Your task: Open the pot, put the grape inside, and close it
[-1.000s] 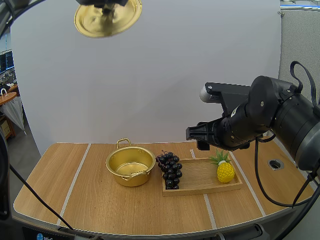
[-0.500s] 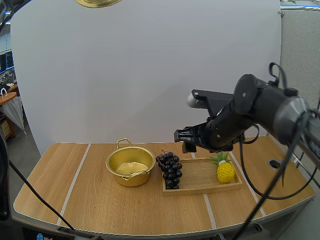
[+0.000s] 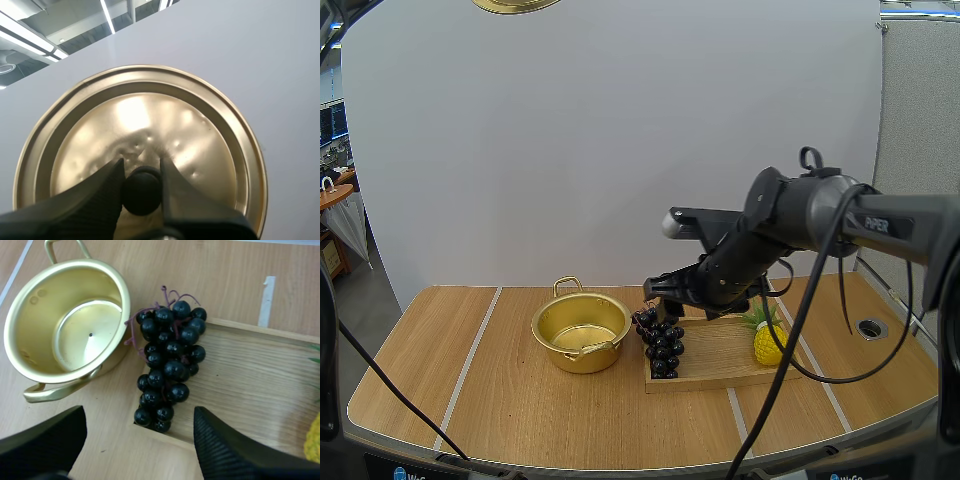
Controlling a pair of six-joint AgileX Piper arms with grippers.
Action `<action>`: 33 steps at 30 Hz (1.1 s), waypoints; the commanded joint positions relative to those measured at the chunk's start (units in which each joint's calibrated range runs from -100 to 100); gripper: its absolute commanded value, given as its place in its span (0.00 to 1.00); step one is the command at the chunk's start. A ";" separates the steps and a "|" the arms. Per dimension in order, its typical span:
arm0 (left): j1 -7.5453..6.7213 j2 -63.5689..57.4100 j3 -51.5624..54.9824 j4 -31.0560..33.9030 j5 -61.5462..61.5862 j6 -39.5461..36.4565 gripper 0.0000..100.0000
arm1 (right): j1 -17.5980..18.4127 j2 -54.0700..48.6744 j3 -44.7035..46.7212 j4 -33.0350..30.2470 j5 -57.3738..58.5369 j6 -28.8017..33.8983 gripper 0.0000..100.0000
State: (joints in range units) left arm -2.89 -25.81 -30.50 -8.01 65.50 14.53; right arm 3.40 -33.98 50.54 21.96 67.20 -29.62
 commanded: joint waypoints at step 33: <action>-0.15 -0.36 -0.49 -0.11 -3.10 -0.68 0.00 | 3.97 26.15 -12.05 -6.73 -11.54 8.61 1.00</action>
State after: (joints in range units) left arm -2.89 -25.81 -30.50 -7.90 64.98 14.53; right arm 7.28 -9.40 39.66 15.72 57.36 -21.34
